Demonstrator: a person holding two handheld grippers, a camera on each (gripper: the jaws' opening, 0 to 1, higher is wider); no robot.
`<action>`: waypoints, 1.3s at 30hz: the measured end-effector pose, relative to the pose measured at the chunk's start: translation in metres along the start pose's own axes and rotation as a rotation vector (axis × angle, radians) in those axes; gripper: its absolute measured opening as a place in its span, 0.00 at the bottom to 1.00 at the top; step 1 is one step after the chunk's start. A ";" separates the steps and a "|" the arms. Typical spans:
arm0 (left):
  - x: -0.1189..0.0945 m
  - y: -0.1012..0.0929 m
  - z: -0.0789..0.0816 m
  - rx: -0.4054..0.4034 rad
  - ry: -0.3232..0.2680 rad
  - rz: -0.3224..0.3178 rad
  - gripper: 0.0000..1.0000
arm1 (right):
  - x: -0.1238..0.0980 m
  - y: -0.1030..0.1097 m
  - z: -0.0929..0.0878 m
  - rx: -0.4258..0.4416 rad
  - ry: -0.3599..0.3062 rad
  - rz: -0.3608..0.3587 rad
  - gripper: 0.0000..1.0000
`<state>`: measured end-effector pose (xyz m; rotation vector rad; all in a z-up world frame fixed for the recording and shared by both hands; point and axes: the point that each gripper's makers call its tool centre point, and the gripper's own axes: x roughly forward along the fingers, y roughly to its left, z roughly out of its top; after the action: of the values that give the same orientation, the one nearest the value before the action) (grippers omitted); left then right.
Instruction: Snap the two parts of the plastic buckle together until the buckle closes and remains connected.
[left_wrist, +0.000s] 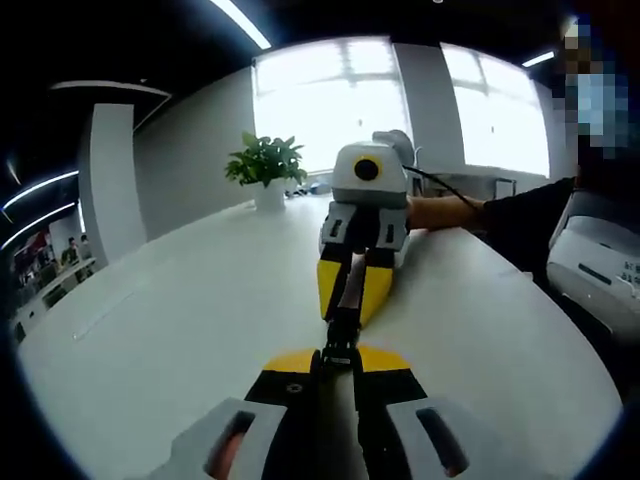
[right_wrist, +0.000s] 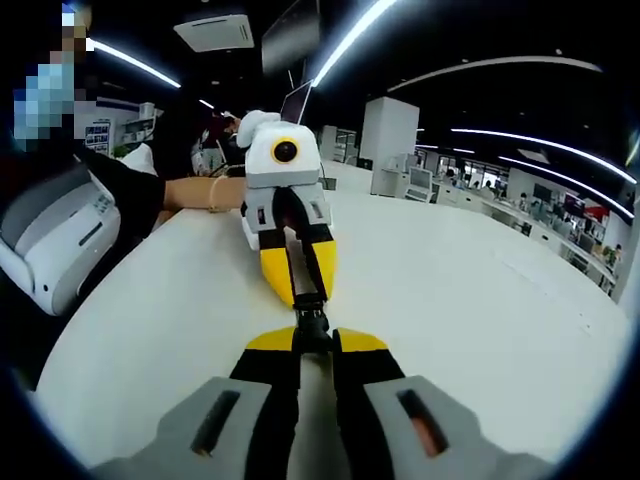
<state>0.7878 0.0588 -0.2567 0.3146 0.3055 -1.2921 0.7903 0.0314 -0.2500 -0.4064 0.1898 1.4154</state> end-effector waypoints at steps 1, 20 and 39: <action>0.000 -0.001 0.000 -0.001 0.001 -0.003 0.13 | 0.000 0.001 0.000 -0.003 -0.001 0.004 0.13; 0.002 -0.018 0.001 -0.007 -0.016 -0.070 0.12 | 0.001 0.015 0.001 -0.027 -0.025 0.075 0.13; 0.000 -0.020 0.001 0.008 -0.026 -0.104 0.11 | 0.000 0.018 0.004 -0.071 -0.036 0.122 0.12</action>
<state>0.7682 0.0530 -0.2568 0.2915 0.2978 -1.3986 0.7722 0.0350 -0.2492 -0.4335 0.1374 1.5512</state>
